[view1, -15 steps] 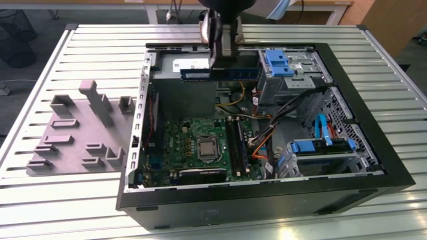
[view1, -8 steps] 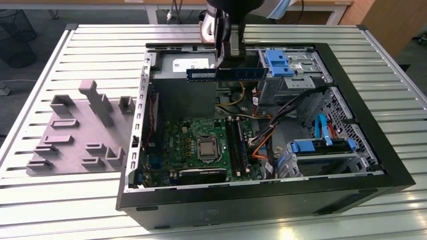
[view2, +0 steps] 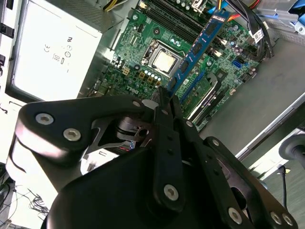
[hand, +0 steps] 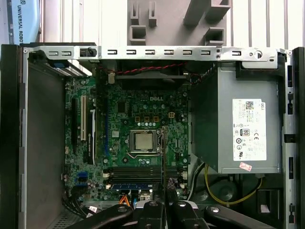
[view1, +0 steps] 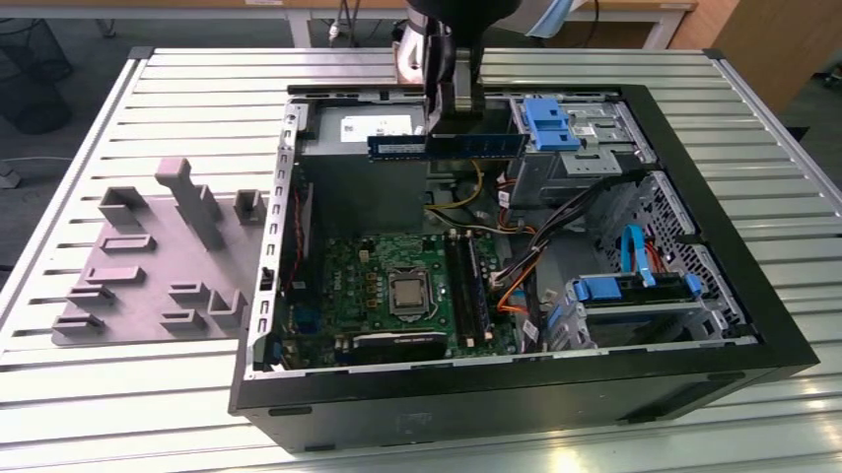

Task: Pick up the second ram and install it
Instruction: 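Insert the second ram into the second slot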

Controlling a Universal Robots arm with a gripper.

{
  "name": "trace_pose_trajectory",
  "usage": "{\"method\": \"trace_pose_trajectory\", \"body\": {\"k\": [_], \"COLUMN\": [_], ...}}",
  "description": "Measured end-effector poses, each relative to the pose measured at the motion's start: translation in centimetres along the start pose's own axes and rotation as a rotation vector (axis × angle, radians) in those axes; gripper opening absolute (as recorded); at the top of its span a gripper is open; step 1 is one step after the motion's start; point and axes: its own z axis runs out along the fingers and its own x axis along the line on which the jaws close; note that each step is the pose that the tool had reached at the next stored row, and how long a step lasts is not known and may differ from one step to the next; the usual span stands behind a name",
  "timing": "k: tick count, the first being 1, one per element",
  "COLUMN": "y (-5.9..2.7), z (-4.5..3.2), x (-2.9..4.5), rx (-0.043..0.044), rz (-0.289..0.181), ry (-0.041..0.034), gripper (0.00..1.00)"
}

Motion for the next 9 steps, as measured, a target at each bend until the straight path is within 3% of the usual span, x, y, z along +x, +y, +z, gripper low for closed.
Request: {"method": "trace_pose_trajectory", "body": {"k": [4, 9], "y": [0.0, 0.0], "z": [0.0, 0.04], "x": [0.0, 0.0], "rx": [0.0002, 0.0021], "rz": [0.008, 0.083], "ry": [-0.0002, -0.0019], "gripper": [0.14, 0.14]}}
